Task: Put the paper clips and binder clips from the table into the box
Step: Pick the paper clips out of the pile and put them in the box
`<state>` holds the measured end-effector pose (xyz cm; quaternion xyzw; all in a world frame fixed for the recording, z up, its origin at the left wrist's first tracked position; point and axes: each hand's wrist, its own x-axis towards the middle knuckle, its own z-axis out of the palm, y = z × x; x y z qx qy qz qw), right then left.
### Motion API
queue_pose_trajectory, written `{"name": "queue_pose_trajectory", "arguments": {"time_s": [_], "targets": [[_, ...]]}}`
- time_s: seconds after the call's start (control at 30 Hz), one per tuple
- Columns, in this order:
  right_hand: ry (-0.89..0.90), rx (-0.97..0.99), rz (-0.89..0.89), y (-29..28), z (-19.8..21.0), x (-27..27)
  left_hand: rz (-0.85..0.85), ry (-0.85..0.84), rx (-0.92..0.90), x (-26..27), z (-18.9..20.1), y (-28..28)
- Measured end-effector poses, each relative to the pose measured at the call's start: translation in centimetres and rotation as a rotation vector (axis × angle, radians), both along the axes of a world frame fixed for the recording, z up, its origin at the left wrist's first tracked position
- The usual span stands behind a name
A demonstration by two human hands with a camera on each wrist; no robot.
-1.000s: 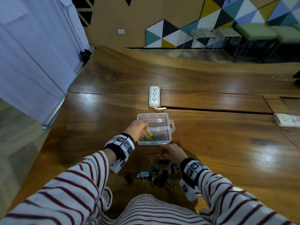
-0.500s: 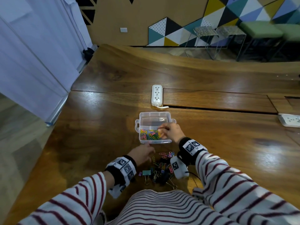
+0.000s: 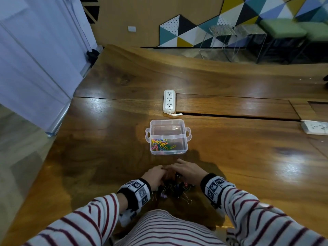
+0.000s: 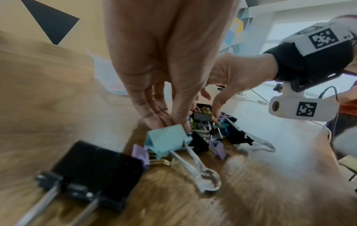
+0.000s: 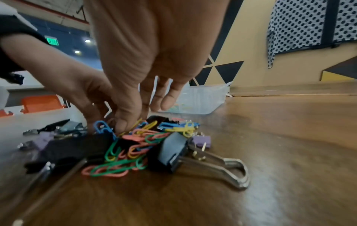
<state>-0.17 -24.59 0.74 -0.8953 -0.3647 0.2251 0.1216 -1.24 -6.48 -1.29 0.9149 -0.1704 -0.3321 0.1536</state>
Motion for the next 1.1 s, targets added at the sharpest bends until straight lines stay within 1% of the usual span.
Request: {"name": "queue_pose_trajectory", "arguments": {"time_s": [0.1,0.17,0.23,0.3,0.4,0.47,0.53,0.63,0.8,0.9,0.93,1.0,1.1], "targets": [[-0.075,-0.054,0.054,-0.2,-0.3,0.0,0.011,-0.036,0.009,0.2,0.2,0.3],[-0.100,-0.045,0.057,-0.3,-0.4,0.1,0.006,-0.040,0.014,0.6,0.4,0.4],[-0.110,-0.017,0.023,-0.5,-0.4,0.3,0.027,-0.025,-0.037,0.8,0.5,0.8],[-0.093,0.004,-0.040,-0.6,-0.4,0.5,0.122,0.001,-0.138,0.8,0.4,1.4],[0.030,0.125,-0.247,-1.1,-0.4,0.9,0.269,0.022,-0.288,0.9,0.9,2.2],[0.141,0.246,-0.409,-1.4,-0.2,1.3,0.316,0.020,-0.347,1.3,1.5,2.1],[0.193,0.351,-0.530,-1.6,0.0,1.6,0.325,-0.003,-0.367,1.9,1.9,1.7],[0.248,0.421,-0.606,-1.8,0.6,2.0,0.253,-0.011,-0.331,2.9,2.1,0.6],[0.288,0.417,-0.670,-2.5,1.1,2.2,0.088,0.021,-0.233,3.9,1.9,-1.7],[0.312,0.443,-0.741,-3.3,1.5,2.1,0.067,0.035,-0.231,4.3,1.9,-2.3],[0.327,0.462,-0.762,-3.5,1.6,2.1,0.081,0.051,-0.255,4.4,2.0,-2.2],[0.373,0.525,-0.820,-3.9,1.8,2.3,0.165,0.082,-0.383,4.6,2.5,-1.5],[0.469,0.681,-0.926,-3.7,2.2,3.1,0.311,0.023,-0.534,6.1,4.2,0.5]]}}
